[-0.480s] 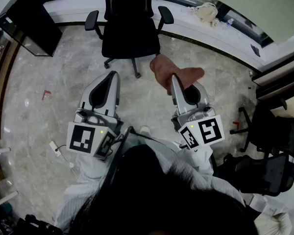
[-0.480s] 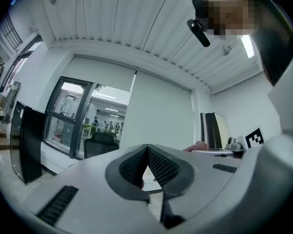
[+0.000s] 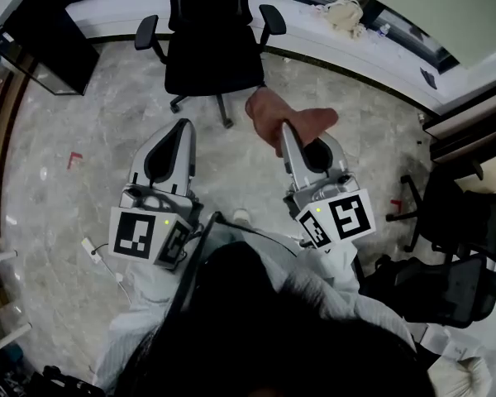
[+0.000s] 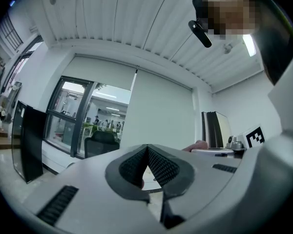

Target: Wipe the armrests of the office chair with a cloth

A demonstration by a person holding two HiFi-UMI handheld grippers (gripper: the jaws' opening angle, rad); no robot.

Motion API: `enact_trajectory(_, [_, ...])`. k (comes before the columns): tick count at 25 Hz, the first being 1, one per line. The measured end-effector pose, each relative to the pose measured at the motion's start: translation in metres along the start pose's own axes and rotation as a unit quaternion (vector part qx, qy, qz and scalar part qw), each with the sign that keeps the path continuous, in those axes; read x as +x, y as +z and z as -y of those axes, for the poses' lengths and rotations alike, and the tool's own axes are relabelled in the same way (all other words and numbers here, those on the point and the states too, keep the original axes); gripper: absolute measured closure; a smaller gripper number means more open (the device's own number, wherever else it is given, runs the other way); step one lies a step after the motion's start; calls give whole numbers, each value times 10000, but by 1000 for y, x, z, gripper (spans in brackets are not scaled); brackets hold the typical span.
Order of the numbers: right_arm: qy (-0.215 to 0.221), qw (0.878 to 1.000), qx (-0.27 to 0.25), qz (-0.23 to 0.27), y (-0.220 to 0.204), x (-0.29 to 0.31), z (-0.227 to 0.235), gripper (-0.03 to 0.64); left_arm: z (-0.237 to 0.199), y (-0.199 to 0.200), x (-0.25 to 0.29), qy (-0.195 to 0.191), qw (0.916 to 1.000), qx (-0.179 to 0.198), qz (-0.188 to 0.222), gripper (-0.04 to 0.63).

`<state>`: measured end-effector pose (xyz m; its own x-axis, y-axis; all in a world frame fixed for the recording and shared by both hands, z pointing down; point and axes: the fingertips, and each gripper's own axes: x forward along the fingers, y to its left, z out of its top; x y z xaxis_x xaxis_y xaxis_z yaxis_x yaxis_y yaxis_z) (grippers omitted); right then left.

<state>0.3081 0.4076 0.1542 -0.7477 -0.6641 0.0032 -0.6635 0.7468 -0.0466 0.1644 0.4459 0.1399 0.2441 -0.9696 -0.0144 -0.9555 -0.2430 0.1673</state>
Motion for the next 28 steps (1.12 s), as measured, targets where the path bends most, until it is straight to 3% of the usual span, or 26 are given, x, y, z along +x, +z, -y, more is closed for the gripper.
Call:
enact_trajectory(8, [110,9999,5,101,-1,-5,20,592,18,9,21,45,9990,-138,424,594])
enact_trajectory(12, [114,9999,53,111,-5,-3,40,592,20,-12,32,114,9999,77,51,594])
enact_trajectory(15, [109,9999,122,39,-10,10,54,592,11,-13,49,176,9998,52,20,594])
enact_trajectory(21, [26,9998,205,-10,-25,75,89,592,-39,-18,109,225,9997,27,-2,594])
enact_trajectory(28, [-149,9996,237,7,-27,201,142,592,-128,-1,223,-15,9999,109,-10,594])
